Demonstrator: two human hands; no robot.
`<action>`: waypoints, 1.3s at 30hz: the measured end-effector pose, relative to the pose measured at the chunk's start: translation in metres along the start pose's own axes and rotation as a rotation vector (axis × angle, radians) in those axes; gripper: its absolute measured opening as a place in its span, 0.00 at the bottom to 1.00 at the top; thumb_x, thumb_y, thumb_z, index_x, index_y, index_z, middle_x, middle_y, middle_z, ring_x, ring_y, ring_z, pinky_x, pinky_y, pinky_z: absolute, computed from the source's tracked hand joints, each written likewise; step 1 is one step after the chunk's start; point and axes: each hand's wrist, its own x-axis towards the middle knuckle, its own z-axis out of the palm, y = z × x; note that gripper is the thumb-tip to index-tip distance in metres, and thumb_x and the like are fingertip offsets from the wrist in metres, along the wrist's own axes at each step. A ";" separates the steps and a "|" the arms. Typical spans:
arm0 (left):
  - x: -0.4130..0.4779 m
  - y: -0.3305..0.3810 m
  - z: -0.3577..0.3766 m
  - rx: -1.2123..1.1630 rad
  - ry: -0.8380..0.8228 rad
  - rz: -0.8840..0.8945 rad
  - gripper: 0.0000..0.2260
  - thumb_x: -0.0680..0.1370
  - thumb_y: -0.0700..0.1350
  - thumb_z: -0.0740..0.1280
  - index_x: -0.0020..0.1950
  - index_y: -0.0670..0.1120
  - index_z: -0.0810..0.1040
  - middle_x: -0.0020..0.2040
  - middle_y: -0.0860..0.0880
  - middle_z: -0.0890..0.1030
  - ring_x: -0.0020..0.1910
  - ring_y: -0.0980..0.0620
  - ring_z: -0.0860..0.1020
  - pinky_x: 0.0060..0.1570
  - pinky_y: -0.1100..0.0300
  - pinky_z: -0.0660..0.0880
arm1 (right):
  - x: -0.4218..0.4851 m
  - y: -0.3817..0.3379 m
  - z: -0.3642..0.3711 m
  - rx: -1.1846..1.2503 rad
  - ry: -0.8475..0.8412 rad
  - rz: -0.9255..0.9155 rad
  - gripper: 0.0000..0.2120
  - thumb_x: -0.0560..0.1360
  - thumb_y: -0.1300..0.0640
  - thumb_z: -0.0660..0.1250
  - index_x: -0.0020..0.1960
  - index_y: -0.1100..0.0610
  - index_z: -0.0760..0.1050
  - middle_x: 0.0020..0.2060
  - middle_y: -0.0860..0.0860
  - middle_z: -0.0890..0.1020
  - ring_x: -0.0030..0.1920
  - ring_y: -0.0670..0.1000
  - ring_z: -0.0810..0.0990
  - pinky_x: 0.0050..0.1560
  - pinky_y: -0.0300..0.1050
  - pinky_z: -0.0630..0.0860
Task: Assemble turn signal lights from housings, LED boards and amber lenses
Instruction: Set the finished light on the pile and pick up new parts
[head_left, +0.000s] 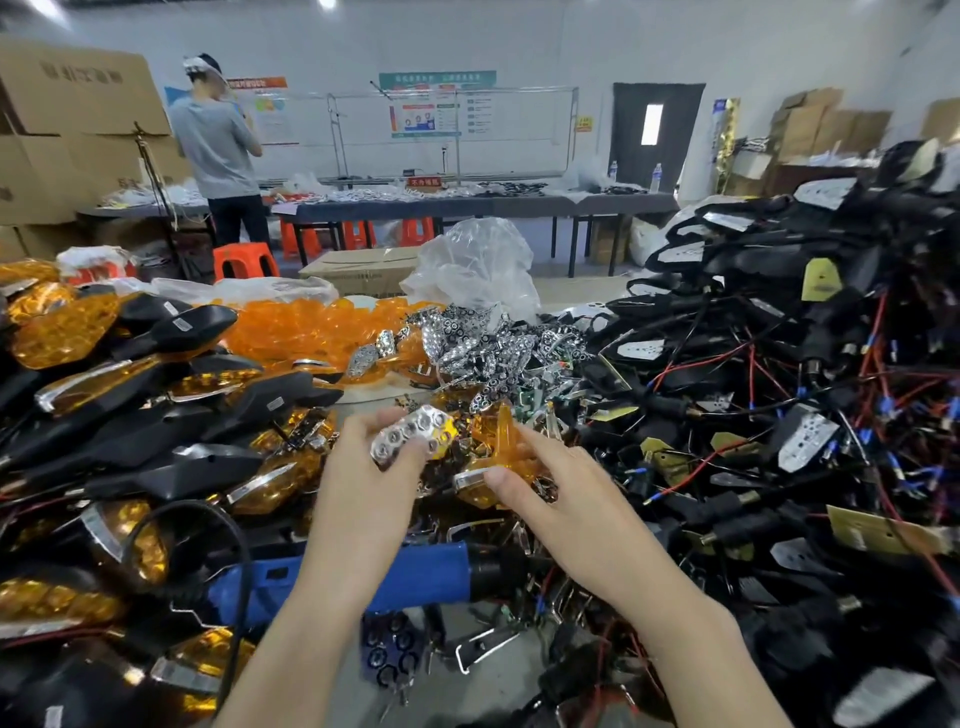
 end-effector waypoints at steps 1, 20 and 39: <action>0.006 0.001 0.000 -0.044 0.023 -0.020 0.08 0.79 0.51 0.69 0.53 0.63 0.74 0.55 0.57 0.80 0.45 0.62 0.80 0.43 0.59 0.74 | -0.001 -0.001 0.001 -0.015 -0.013 0.003 0.42 0.70 0.19 0.48 0.79 0.38 0.58 0.63 0.28 0.69 0.68 0.36 0.63 0.66 0.41 0.64; 0.035 -0.007 0.019 -0.689 0.090 -0.263 0.17 0.79 0.36 0.65 0.67 0.46 0.69 0.43 0.45 0.83 0.40 0.48 0.86 0.36 0.60 0.81 | 0.025 0.032 -0.031 -0.591 0.138 0.293 0.29 0.84 0.54 0.60 0.81 0.44 0.54 0.80 0.52 0.59 0.78 0.55 0.59 0.75 0.55 0.60; 0.017 0.019 0.020 -0.495 -0.030 -0.239 0.10 0.65 0.58 0.69 0.38 0.54 0.83 0.57 0.54 0.80 0.31 0.63 0.81 0.61 0.37 0.74 | 0.015 0.006 -0.031 -0.135 0.395 -0.062 0.15 0.84 0.54 0.61 0.69 0.42 0.74 0.72 0.38 0.67 0.55 0.37 0.72 0.51 0.26 0.67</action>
